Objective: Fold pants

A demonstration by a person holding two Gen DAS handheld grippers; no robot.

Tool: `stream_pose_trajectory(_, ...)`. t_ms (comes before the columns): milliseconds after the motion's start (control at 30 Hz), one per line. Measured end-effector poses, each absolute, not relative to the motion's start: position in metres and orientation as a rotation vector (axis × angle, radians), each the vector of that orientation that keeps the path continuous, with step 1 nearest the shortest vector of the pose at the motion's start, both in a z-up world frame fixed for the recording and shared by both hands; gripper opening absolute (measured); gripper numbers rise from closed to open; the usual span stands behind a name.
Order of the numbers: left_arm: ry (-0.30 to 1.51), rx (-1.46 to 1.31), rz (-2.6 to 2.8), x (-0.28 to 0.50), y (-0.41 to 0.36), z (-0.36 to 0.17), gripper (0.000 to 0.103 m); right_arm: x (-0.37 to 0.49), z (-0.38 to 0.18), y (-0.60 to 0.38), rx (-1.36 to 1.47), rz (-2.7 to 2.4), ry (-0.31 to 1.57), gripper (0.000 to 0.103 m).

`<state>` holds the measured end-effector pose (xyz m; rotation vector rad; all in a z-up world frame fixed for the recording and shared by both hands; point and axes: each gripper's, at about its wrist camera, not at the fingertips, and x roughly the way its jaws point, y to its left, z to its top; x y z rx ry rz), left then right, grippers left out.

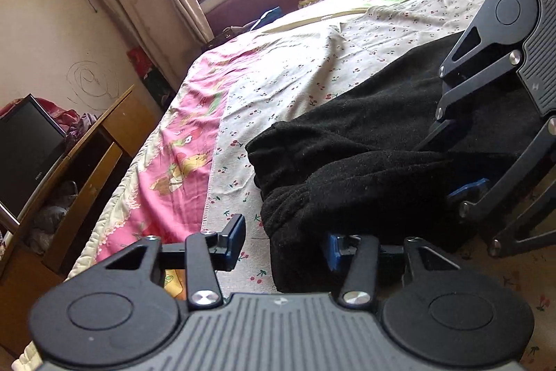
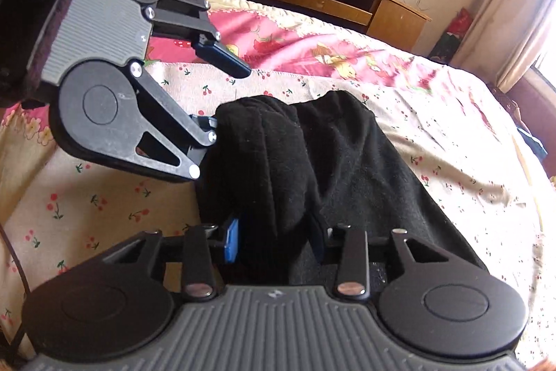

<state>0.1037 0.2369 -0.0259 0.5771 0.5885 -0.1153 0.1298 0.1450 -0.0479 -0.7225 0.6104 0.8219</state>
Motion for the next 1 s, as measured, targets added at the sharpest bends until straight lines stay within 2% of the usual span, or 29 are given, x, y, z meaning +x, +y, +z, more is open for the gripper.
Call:
stream_pose_trajectory(33,0.577,0.575,-0.111,0.104,0.240,-0.022,0.048,0.132,-0.047,0.148,-0.717,0.804,0.623,0.019)
stream_pose_trajectory(67,0.556,0.568,-0.091,0.103,0.244,-0.018,0.045,0.134,-0.043,0.149,-0.697,0.788,0.633,0.013)
stream_pose_trajectory(133,0.514,0.540,-0.029,0.101,0.256,-0.009,0.036,0.133,-0.028,0.147,-0.631,0.752,0.629,0.011)
stream_pose_trajectory(233,0.518,0.459,0.018,0.099,0.278,-0.007,0.035,0.128,-0.018,0.147,-0.558,0.712,0.612,0.011)
stream_pose_trajectory(267,0.535,0.453,0.023,0.099,0.282,-0.012,0.035,0.128,-0.021,0.151,-0.540,0.714,0.620,0.008)
stream_pose_trajectory(400,0.577,0.462,0.021,0.084,0.283,-0.028,0.035,0.127,-0.046,0.172,-0.514,0.690,0.674,0.008)
stream_pose_trajectory(500,0.551,0.541,0.001,0.061,0.274,-0.031,0.039,0.121,-0.060,0.172,-0.613,0.659,0.632,0.012)
stream_pose_trajectory(633,0.503,0.677,-0.092,0.046,0.251,-0.036,0.053,0.118,-0.049,0.169,-0.670,0.661,0.562,0.017)
stream_pose_trajectory(733,0.453,0.771,-0.142,0.050,0.228,-0.045,0.064,0.122,-0.041,0.172,-0.642,0.667,0.554,0.013)
stream_pose_trajectory(867,0.438,0.821,-0.155,0.072,0.213,-0.052,0.064,0.131,-0.032,0.169,-0.566,0.680,0.614,0.008)
stream_pose_trajectory(900,0.448,0.812,-0.154,0.078,0.214,-0.051,0.062,0.130,-0.030,0.168,-0.564,0.685,0.616,0.008)
stream_pose_trajectory(1000,0.466,0.755,-0.128,0.090,0.228,-0.040,0.037,0.123,-0.022,0.165,-0.566,0.705,0.616,0.007)
